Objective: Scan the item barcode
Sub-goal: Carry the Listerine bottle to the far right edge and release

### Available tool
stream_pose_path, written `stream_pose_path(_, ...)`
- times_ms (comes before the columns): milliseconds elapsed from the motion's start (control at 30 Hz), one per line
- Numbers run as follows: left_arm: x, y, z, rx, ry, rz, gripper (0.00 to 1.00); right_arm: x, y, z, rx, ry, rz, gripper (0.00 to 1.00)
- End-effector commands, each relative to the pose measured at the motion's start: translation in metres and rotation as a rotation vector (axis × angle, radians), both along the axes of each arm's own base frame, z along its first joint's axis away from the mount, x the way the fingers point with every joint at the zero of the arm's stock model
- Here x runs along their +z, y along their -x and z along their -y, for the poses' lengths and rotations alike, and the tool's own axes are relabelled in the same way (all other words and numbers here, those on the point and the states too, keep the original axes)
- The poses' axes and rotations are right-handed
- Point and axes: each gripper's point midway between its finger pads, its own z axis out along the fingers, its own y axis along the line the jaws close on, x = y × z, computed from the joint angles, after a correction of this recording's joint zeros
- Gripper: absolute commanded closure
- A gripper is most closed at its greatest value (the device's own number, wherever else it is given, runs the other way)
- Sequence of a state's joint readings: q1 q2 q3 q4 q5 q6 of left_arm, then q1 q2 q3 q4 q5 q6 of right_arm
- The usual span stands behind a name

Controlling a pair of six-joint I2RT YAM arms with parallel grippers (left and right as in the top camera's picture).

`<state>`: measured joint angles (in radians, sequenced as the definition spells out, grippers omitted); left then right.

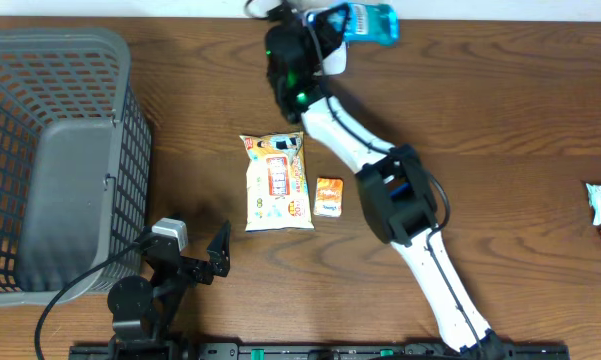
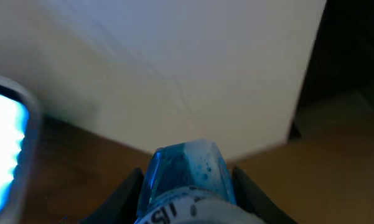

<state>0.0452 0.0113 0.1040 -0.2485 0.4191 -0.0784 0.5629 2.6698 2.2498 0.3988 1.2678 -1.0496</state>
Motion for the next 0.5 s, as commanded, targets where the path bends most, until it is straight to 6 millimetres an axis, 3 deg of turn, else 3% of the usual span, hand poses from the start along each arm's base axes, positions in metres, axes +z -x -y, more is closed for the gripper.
stream_pose_path(0, -0.012, 0.0, -0.001, 0.007, 0.006, -0.032, 0.02, 0.05, 0.012, 0.078, -0.262, -0.036, 0.063, 0.8)
stream_pose_path(233, -0.012, 0.0, -0.001, 0.007, 0.006, -0.032, 0.02, 0.027, 0.006, 0.185, -0.464, -0.032, 0.034, 0.81)
stream_pose_path(367, -0.012, 0.0, -0.001, 0.007, 0.006, -0.033, 0.02, -0.005, 0.008, 0.248, -0.532, -0.048, -0.034, 0.82)
stream_pose_path(467, -0.012, 0.0, -0.001, 0.007, 0.006, -0.033, 0.02, -0.04, 0.021, 0.299, -0.574, -0.101, -0.127, 0.81)
